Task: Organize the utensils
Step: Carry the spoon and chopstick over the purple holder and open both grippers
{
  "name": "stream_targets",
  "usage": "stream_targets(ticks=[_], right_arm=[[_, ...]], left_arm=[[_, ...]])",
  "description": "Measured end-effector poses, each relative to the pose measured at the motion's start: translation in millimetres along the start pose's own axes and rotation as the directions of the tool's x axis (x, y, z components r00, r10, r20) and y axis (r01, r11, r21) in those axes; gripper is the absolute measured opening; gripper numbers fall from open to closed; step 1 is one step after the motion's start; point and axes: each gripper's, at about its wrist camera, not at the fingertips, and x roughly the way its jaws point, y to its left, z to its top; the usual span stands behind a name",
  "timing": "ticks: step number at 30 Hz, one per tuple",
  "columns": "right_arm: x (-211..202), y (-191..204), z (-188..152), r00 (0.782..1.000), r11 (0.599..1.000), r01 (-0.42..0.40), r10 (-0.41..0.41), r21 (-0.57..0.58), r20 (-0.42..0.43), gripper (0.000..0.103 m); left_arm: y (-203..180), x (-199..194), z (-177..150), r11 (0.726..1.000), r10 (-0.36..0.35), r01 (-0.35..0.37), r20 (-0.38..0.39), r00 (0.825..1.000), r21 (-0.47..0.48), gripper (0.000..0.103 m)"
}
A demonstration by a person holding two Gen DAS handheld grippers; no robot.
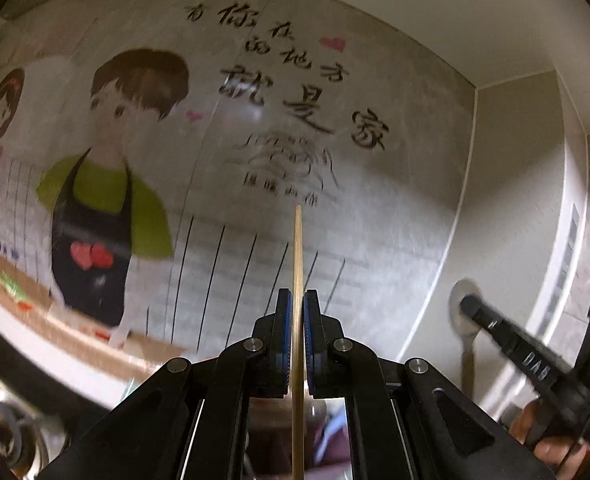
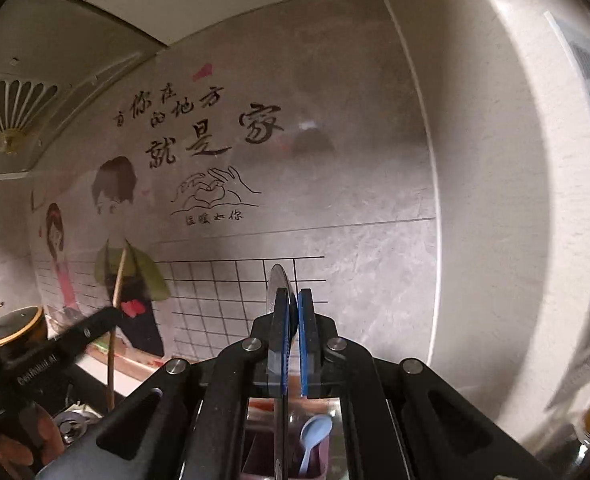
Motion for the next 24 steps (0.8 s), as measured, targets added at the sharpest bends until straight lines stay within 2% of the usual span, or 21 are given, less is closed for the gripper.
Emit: stream_targets(ticks=[5, 15, 24], right_arm=[[40.6, -5.7, -9.8, 1.000, 0.999, -0.012, 0.012, 0.032, 0.000, 0.004], [100.9, -6.0, -51.9, 0.997, 0.999, -0.036, 0.037, 0.005, -0.066, 0.004], [117.6, -10.3, -87.0, 0.989, 0.999, -0.033, 0.035, 0.017, -0.145, 0.004]], left_arm=[[3.5, 32.7, -6.8, 0.999, 0.048, -0.049, 0.037, 0.998, 0.011, 0.006], [30.8, 82.3, -54.7, 0.994, 0.106, -0.106, -0.049, 0.993, 0.005, 0.006], [44.7, 98.3, -79.3, 0.993, 0.116, -0.116, -0.095, 0.989, 0.006, 0.006]])
